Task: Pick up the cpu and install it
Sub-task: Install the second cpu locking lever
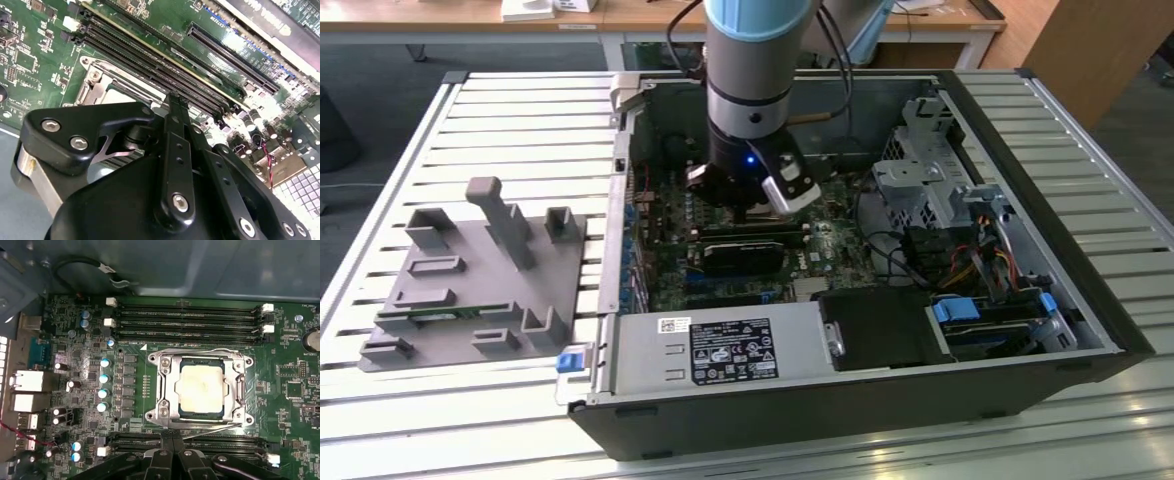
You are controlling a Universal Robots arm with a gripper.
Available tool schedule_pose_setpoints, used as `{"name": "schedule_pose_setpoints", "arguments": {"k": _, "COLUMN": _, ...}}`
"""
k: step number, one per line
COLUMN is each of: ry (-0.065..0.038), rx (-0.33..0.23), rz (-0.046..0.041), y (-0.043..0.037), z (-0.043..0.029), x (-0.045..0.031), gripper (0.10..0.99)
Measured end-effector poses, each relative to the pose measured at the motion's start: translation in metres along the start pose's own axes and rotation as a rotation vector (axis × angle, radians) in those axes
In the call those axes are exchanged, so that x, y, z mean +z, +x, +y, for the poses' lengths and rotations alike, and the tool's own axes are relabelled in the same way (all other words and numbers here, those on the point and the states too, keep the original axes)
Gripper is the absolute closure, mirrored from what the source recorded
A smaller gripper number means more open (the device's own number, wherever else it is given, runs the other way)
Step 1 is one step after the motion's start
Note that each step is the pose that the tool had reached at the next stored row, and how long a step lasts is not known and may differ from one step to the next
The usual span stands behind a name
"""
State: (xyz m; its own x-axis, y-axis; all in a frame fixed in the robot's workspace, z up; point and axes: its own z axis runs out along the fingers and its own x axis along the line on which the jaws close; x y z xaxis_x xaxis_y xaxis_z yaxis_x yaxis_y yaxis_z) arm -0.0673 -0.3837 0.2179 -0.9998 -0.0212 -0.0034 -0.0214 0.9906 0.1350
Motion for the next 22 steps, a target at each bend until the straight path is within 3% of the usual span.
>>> {"name": "schedule_pose_setpoints", "arguments": {"k": 3, "ry": -0.004, "rx": 0.000, "rz": -0.0001, "y": 0.0034, "z": -0.0016, "x": 0.0004, "gripper": 0.980}}
{"name": "schedule_pose_setpoints", "arguments": {"k": 9, "ry": -0.009, "rx": 0.000, "rz": -0.0002, "y": 0.0052, "z": -0.0031, "x": 0.0101, "gripper": 0.980}}
{"name": "schedule_pose_setpoints", "arguments": {"k": 16, "ry": -0.038, "rx": 0.000, "rz": -0.0009, "y": 0.0072, "z": -0.0043, "x": 0.0131, "gripper": 0.980}}
{"name": "schedule_pose_setpoints", "arguments": {"k": 22, "ry": -0.043, "rx": 0.000, "rz": -0.0009, "y": 0.0076, "z": -0.0069, "x": 0.0136, "gripper": 0.980}}
